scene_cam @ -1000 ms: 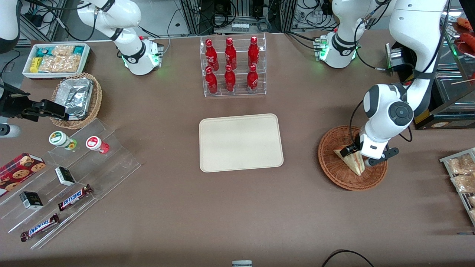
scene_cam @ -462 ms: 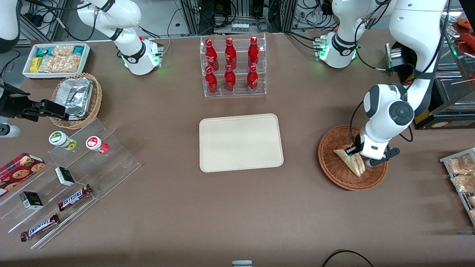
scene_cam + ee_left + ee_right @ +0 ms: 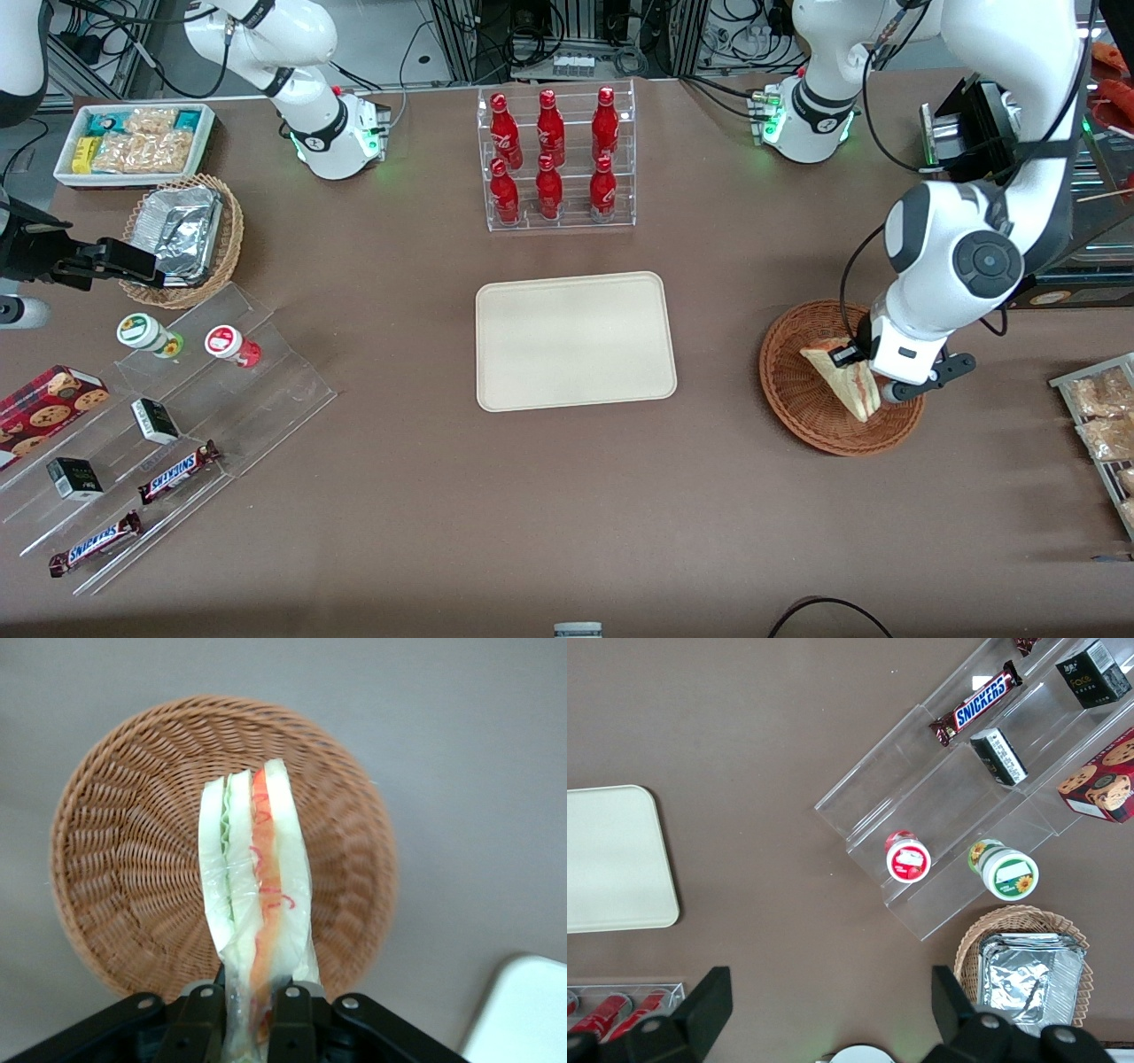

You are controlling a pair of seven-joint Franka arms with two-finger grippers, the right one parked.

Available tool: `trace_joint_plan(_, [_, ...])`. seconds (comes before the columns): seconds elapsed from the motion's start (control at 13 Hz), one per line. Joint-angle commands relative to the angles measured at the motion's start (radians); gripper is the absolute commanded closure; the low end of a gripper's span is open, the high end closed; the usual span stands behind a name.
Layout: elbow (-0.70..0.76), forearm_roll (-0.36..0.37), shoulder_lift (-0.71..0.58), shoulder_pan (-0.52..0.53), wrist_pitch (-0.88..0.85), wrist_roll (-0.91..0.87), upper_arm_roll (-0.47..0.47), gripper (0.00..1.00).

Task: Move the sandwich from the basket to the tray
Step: 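Close the left gripper on the sandwich and lift it, then carry the held sandwich with the left gripper over the cream tray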

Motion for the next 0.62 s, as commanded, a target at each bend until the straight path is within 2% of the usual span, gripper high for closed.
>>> trace_joint_plan(0.0, [0.17,0.026,0.026,-0.097,-0.156,-0.023,0.005,0.9])
trace_joint_plan(0.23, [0.231,0.015,0.05,-0.231,-0.166,-0.036,0.005,0.9])
trace_joint_plan(0.54, [0.337,0.012,0.18,-0.393,-0.16,-0.125,0.005,0.9])
